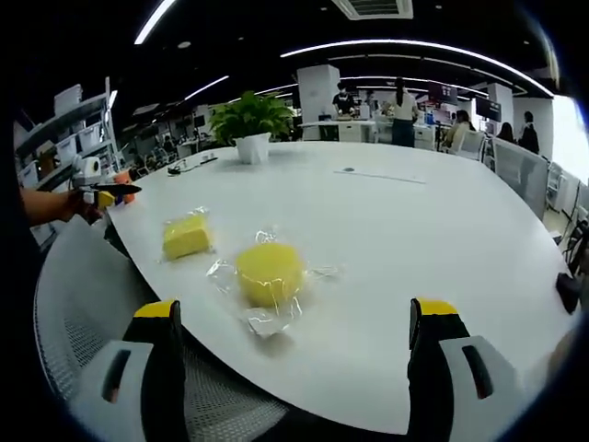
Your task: Compare the silicone blocks by pressing each to a similar depth, holding the contact briefly, and releasing to observe deformation and rebound differences across the visible hardness samples.
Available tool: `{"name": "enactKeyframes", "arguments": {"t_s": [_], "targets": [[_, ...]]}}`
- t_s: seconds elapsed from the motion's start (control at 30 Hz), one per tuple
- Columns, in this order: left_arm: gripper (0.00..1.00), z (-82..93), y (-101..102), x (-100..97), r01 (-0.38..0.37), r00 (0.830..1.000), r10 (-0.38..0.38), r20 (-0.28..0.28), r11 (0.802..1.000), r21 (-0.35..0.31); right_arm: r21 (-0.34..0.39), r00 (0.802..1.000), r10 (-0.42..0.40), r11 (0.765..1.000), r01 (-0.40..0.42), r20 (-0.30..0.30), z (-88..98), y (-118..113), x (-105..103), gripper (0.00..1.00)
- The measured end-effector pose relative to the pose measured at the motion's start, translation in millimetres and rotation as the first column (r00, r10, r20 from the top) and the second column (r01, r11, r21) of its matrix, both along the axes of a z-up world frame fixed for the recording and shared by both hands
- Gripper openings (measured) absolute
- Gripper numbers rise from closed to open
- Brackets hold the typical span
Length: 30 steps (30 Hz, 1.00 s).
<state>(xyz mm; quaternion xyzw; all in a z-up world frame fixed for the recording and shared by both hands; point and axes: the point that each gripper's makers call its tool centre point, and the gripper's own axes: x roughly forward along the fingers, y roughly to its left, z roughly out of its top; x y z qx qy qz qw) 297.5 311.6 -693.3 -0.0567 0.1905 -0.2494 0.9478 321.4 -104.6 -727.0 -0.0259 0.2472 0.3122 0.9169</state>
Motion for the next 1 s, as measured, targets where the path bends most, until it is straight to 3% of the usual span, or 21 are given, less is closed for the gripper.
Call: {"name": "enactKeyframes", "arguments": {"t_s": [0.13, 0.23, 0.33, 0.4, 0.67, 0.87, 0.9, 0.93, 1.0], "targets": [[1.0, -2.3, -2.5, -1.7, -0.011, 1.0, 0.011, -0.009, 1.0, 0.019, 0.0, 0.999, 0.031, 1.0, -0.031, 0.024, 5.6, -0.6, 3.8, 0.96], [1.0, -2.6, -6.9, -3.8, -0.015, 1.0, 0.015, -0.017, 1.0, -0.004, 0.0, 0.999, 0.032, 0.999, -0.032, 0.019, 6.2, -3.3, 7.3, 0.96], [1.0, -5.0, -12.0, -4.0, -0.009, 1.0, 0.01, -0.017, 1.0, 0.003, 0.058, 1.0, 0.024, 0.998, -0.024, -0.009, 11.1, -0.8, 7.0, 0.96], [1.0, -5.6, -14.2, -3.0, -0.008, 1.0, 0.008, -0.018, 1.0, -0.002, 0.068, 1.0, 0.017, 0.998, -0.017, 0.009, 14.5, -1.4, 9.2, 0.96], [1.0, 3.7, -13.6, 3.8, -0.021, 1.0, 0.021, 0.0, 1.0, -0.023, 0.044, 1.0, 0.025, 0.999, -0.024, -0.01, 7.2, 1.4, 11.9, 0.96], [1.0, 10.8, -13.6, 2.8, -0.04, 0.999, 0.041, 0.011, 0.998, -0.038, 0.116, 1.0, 0.004, 0.993, -0.001, -0.024, 15.4, 8.0, 14.5, 0.97], [1.0, 12.4, -7.0, 3.9, -0.067, 0.997, 0.065, 0.043, 0.997, 0.026, 0.144, 0.999, -0.01, 0.989, 0.015, -0.034, 17.7, 7.9, 15.8, 0.97], [1.0, 16.1, -5.2, 6.3, -0.077, 0.994, 0.075, 0.076, 0.997, 0.028, 0.15, 1.0, -0.004, 0.989, 0.007, -0.023, 19.2, 8.2, 16.6, 0.97], [1.0, 18.7, -7.4, 5.3, -0.084, 0.994, 0.084, 0.073, 0.996, -0.008, 0.139, 1.0, 0.001, 0.99, 0.001, -0.014, 18.6, 8.4, 16.8, 0.97]]}}
